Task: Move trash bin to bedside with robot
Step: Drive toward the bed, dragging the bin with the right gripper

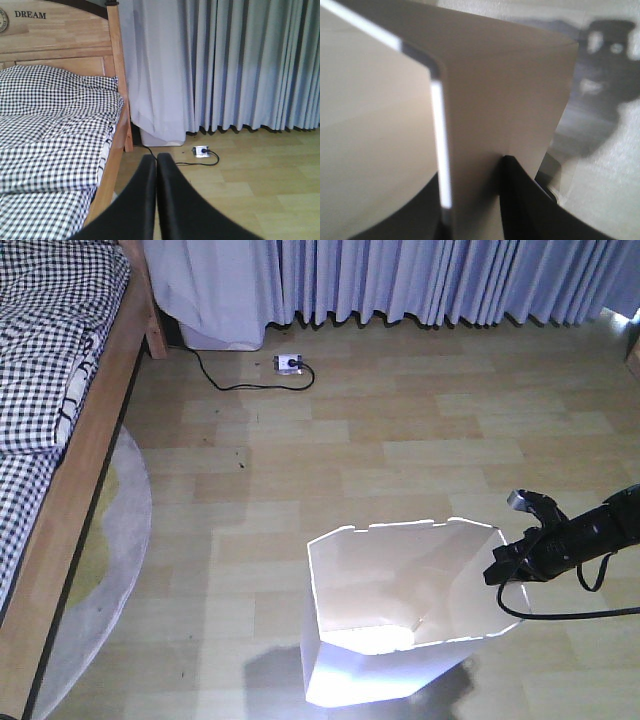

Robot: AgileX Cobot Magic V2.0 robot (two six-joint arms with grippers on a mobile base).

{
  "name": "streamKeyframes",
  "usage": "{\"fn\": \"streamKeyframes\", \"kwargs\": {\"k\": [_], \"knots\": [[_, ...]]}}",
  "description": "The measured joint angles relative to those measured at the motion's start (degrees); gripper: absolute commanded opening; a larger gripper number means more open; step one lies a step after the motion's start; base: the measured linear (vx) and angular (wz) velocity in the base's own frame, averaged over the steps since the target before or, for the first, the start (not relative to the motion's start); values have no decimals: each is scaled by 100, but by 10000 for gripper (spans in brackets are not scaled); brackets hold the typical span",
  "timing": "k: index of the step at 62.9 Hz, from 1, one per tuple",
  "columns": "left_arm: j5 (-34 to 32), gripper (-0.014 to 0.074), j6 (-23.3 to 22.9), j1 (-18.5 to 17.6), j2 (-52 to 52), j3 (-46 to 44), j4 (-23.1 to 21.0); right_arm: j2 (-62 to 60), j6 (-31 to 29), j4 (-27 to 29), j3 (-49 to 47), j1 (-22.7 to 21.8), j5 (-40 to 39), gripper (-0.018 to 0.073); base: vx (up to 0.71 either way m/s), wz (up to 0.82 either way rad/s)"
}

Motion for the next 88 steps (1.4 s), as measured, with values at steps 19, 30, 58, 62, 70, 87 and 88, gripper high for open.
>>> {"fn": "streamKeyframes", "kwargs": {"k": [19, 30, 58, 62, 70, 87, 88], "knots": [[0, -6, 0, 0, 0, 0, 0, 0, 0, 0, 0, 0, 0, -3, 32, 5], [0, -6, 0, 0, 0, 0, 0, 0, 0, 0, 0, 0, -7, -3, 32, 7], [0, -6, 0, 0, 0, 0, 0, 0, 0, 7, 0, 0, -7, -3, 32, 5], [0, -6, 0, 0, 0, 0, 0, 0, 0, 2, 0, 0, -7, -3, 32, 2], [0, -6, 0, 0, 0, 0, 0, 0, 0, 2, 0, 0, -7, -3, 32, 1], [0, -6, 0, 0, 0, 0, 0, 0, 0, 2, 0, 0, -7, -3, 33, -2], [0, -6, 0, 0, 0, 0, 0, 0, 0, 2, 0, 0, -7, -3, 33, -4]]}}
